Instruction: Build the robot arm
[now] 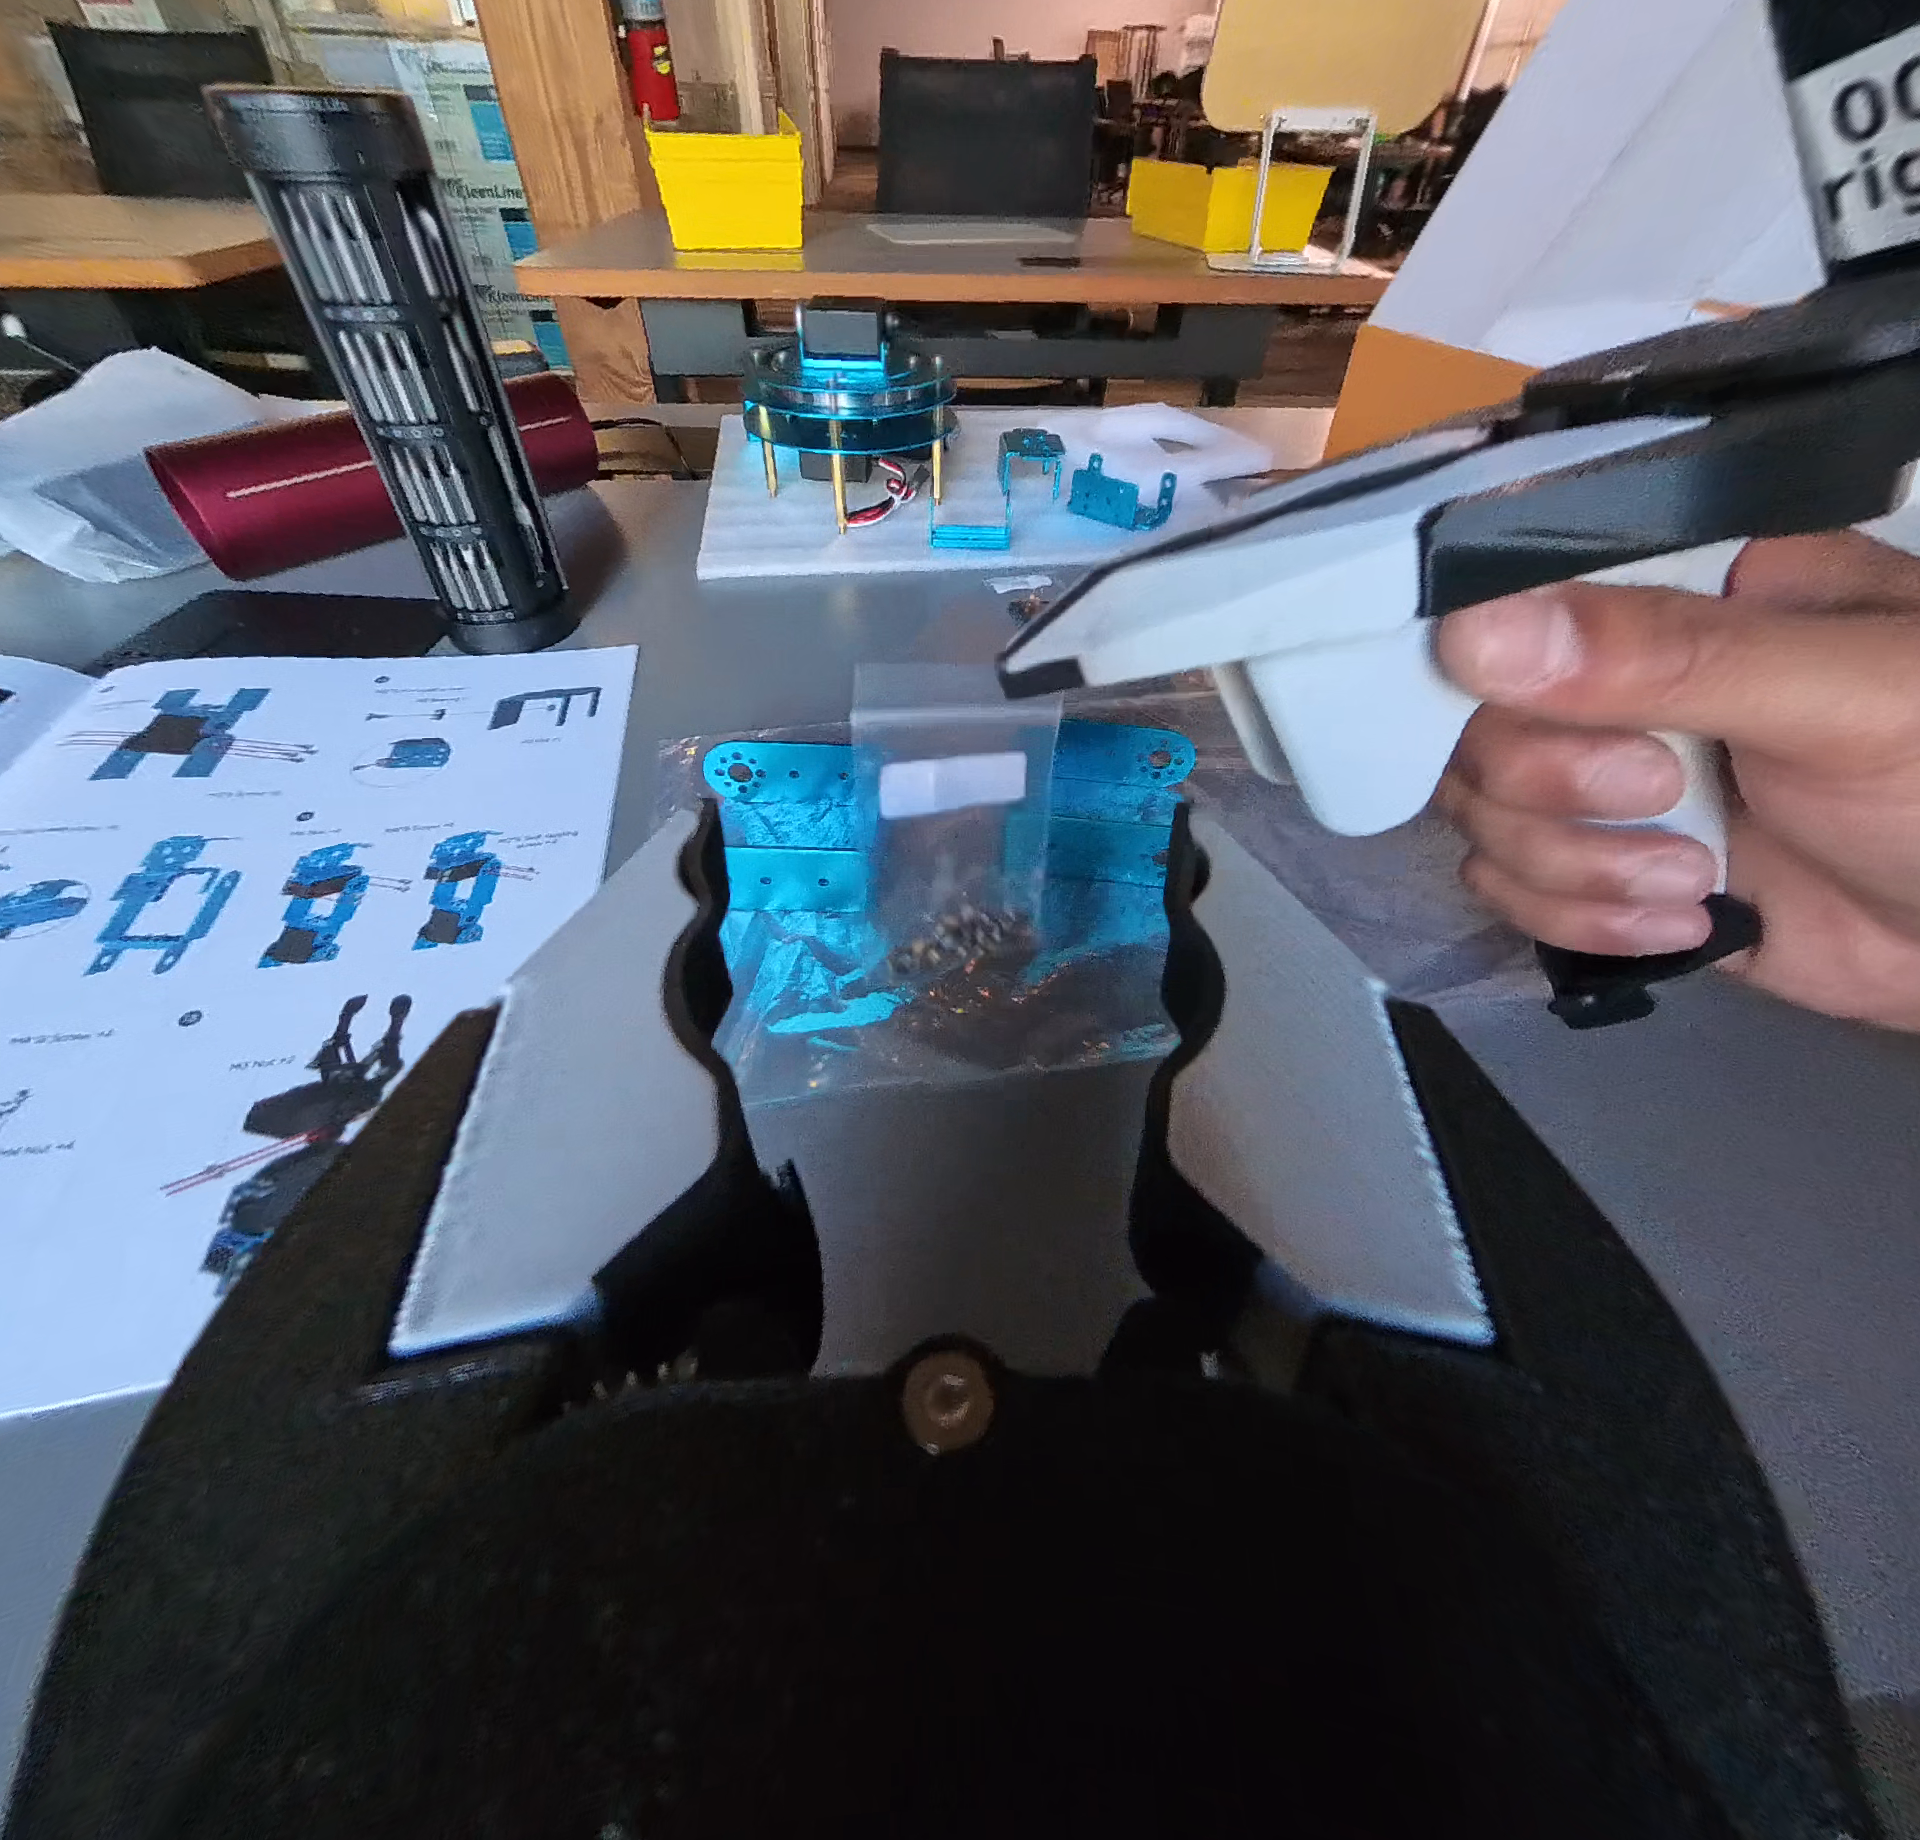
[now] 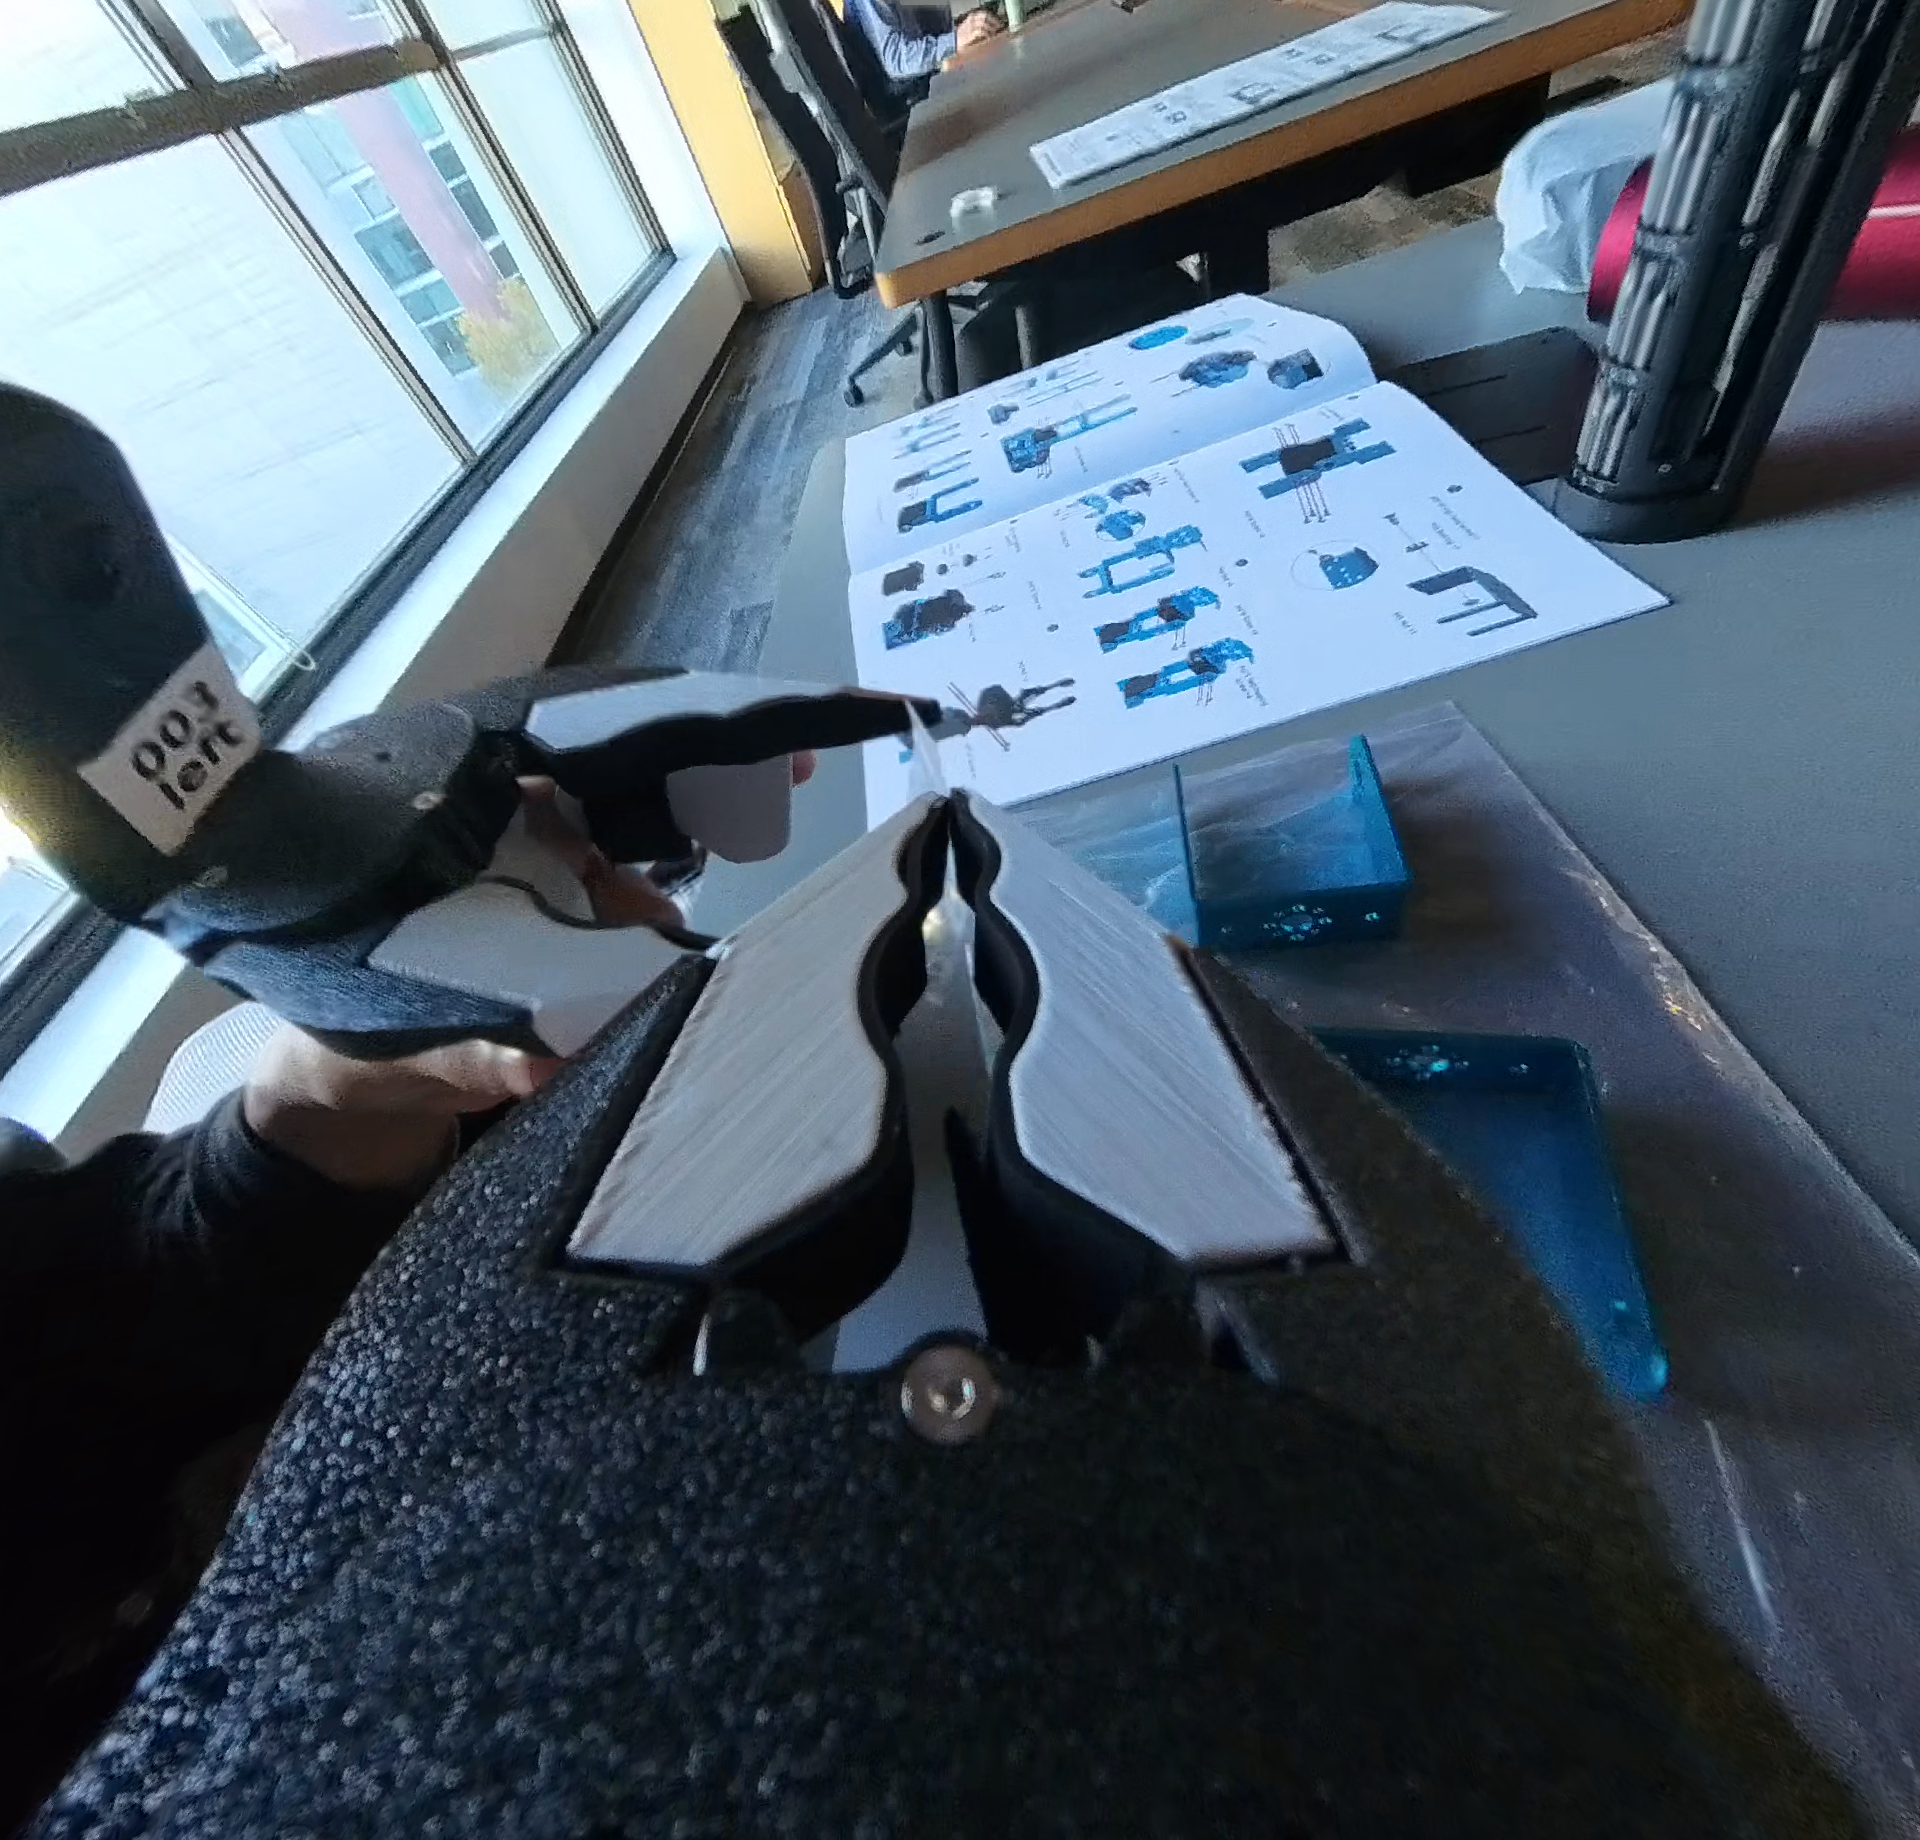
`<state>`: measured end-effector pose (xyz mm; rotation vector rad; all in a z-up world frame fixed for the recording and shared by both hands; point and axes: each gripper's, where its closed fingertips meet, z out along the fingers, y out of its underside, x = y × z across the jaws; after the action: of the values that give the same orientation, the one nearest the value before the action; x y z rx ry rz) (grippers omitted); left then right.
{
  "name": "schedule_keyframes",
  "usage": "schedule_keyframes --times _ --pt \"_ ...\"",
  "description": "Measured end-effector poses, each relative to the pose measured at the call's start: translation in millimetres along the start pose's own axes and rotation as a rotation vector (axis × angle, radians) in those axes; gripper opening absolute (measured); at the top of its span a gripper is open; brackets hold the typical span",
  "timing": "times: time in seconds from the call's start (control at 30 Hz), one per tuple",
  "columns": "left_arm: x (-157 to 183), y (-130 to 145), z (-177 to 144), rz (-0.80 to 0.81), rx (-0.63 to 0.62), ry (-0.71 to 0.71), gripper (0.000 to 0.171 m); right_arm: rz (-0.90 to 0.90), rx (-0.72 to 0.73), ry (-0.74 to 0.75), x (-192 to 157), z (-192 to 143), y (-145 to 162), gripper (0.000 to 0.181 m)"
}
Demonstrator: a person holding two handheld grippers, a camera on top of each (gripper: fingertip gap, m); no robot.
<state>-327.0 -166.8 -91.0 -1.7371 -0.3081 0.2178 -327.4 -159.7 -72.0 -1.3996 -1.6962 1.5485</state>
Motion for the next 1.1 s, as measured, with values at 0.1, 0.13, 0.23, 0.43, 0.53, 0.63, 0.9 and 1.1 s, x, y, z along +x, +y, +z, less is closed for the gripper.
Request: schedule_keyframes --times 0.1,0.13,0.23,0.43,0.53,0.63,0.9,1.1 --pt "7.0 -3.7 -6.5 -0.008 0.045 0.012 0.084 -0.017 -0.016 -0.049 -19.6 -1.1 -2.7 0.0" --pt "5.9 -5.1 -8.9 0.003 0.063 -0.006 0.084 -0.037 -0.017 -0.052 -25.0 -0.5 -3.4 0.0" --pt "-1.4 -8.7 -15.9 0.055 0.112 -0.077 0.078 -0.076 -0.042 -0.077 -40.9 3.0 -0.9 0.0" --pt "-8.5 -11.3 -20.3 0.098 0.134 -0.093 0.045 -0.09 -0.044 -0.087 -50.6 9.0 2.3 0.0" --pt "-6.0 -12.8 -16.9 0.119 0.125 -0.066 0.035 -0.094 -0.037 -0.084 -49.9 9.7 2.4 0.0" --pt "7.9 -16.2 -17.7 0.17 0.143 0.027 0.017 -0.094 0.006 -0.128 -51.2 4.6 -3.8 0.0" --pt "29.3 -21.4 -18.2 0.25 0.19 0.149 0.0 -0.052 0.083 -0.278 -54.8 -13.6 -16.1 0.005" --pt "32.8 -28.4 -33.5 0.236 0.278 0.214 0.0 -0.107 0.137 -0.337 -67.2 -18.9 -20.2 0.016"
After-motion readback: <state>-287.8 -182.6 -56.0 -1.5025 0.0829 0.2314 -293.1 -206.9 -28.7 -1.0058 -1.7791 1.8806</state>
